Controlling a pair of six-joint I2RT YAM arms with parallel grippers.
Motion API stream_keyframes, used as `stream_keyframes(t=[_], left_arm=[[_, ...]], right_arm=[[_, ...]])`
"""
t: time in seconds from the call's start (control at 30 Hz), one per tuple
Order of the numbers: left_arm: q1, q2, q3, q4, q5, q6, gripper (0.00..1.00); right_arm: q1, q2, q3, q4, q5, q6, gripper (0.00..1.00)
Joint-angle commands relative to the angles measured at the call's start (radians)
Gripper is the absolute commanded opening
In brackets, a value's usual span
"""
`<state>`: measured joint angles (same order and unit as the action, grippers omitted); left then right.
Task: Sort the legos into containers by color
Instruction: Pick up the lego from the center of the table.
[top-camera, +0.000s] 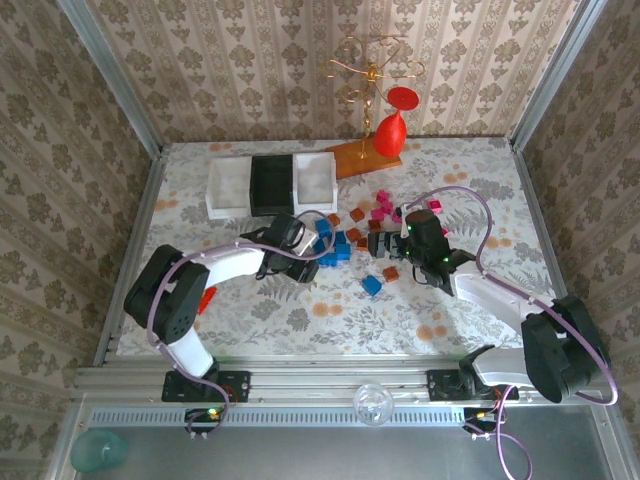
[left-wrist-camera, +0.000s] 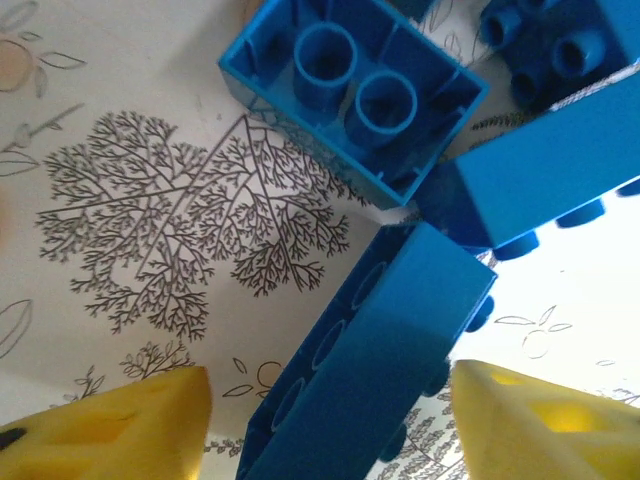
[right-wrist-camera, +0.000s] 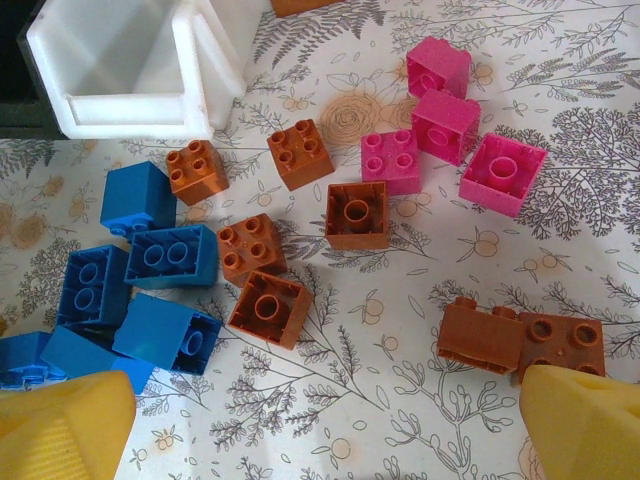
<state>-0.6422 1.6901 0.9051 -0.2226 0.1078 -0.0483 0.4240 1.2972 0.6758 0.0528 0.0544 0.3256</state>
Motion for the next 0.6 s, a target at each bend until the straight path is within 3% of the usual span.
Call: stream_keyframes(t=[0.0, 0.1, 0.33, 0.57], left_arm=[[-0.008, 0.018, 0.03, -0.007, 0.003, 0.038, 0.58], [-0.015, 0.025, 0.019, 0.019, 0.015, 0.028, 0.52], [-0.025, 0.033, -0.002, 0.067, 0.032, 0.005, 0.41], [-0.025, -0.01, -0.061, 0.127, 0.017, -0.038, 0.29]], right_arm=[[0.007, 0.004, -0.002, 0.002, -0.007, 0.018, 1.0], [0.007, 0.014, -0.004, 0.015, -0.047, 0.015, 0.99], [0.033, 0.047, -0.022, 0.132, -0.297, -0.032, 0.95], [0.056, 0.071, -0.013, 0.136, -0.301, -0.042, 0.94]])
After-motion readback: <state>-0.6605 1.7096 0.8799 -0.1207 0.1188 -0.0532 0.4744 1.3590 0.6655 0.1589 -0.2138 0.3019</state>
